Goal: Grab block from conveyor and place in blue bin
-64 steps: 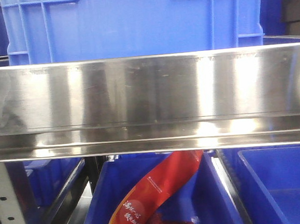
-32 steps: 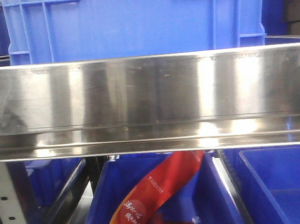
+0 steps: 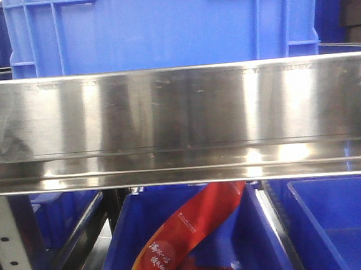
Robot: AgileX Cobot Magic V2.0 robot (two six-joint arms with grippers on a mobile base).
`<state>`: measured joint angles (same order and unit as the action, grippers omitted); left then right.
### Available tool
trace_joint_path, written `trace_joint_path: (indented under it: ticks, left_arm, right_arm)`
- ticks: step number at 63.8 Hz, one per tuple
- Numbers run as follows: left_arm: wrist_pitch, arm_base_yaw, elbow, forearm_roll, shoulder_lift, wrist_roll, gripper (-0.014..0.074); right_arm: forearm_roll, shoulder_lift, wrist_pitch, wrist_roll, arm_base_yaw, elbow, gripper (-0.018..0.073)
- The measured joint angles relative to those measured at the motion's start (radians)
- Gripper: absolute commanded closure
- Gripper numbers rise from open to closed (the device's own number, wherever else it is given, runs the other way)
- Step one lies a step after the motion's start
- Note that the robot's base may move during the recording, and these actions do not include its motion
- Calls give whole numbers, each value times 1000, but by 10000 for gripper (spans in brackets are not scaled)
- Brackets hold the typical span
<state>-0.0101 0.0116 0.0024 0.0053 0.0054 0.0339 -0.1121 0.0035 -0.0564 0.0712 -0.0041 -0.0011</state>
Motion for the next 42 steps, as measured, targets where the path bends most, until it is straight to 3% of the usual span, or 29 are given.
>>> trace_joint_path:
  ticks: [42]
  left_arm:
    - [0,0,0,0,0,0,707]
  right_arm:
    - [0,0,0,-2,0,0,715]
